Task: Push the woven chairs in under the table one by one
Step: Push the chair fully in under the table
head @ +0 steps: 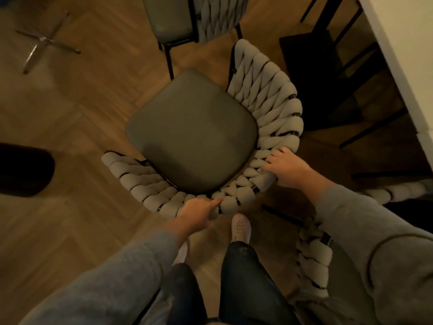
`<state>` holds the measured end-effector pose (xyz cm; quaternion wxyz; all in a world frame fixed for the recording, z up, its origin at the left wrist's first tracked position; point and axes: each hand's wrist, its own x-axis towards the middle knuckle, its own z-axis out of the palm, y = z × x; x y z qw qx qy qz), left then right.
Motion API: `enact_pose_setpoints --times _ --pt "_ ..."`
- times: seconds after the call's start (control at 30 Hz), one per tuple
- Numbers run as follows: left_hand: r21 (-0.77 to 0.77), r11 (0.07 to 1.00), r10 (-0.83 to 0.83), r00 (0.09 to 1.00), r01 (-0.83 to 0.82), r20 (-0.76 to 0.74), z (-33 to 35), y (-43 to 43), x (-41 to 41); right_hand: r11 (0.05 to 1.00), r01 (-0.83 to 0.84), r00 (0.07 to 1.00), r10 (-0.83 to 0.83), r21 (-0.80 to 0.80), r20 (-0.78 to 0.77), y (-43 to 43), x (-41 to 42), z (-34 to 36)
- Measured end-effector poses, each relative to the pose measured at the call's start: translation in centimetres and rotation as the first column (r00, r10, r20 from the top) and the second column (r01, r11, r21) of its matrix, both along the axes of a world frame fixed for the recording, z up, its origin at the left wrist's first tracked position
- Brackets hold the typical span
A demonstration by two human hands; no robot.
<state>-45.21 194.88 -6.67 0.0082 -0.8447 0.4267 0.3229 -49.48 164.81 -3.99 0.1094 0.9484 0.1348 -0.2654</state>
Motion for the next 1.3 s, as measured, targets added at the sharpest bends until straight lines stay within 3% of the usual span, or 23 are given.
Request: enact_pose_setpoints --times 0.3,0.47,0.83,0.93,1.17,1.3 --pt "0.151 0.968 -0.209 0.977 0.2 0.049 1.1 15.1 5.8 0.97 -0.006 0.995 0.031 0.243 -0.098 13.3 0.6 -0.2" --pt "0.177 0.944 -0.294 0.953 0.278 0.073 1.7 21.0 8.8 0.993 0.113 0.979 -0.109 0.015 -0.171 17.6 2.1 0.2" --pt "0.083 0.971 -0.233 0.969 0.226 0.087 0.7 26.0 3.6 0.947 0.31 0.946 -0.298 0.087 -0.131 29.0 -3.9 0.6" --pt "0.142 0.924 -0.368 0.927 0.355 0.071 0.9 28.7 3.4 0.932 0.353 0.928 -0.337 0.083 -0.16 32.2 -7.2 0.2" --pt "0.256 0.784 -0.591 0.806 0.566 0.028 2.0 31.2 4.2 0.838 0.477 0.878 -0.439 0.264 -0.192 38.6 -13.5 -1.1" --pt "0.318 0.686 -0.699 0.715 0.655 0.036 2.2 29.4 5.5 0.774 0.538 0.843 -0.497 0.333 -0.207 37.7 -15.0 -1.0"
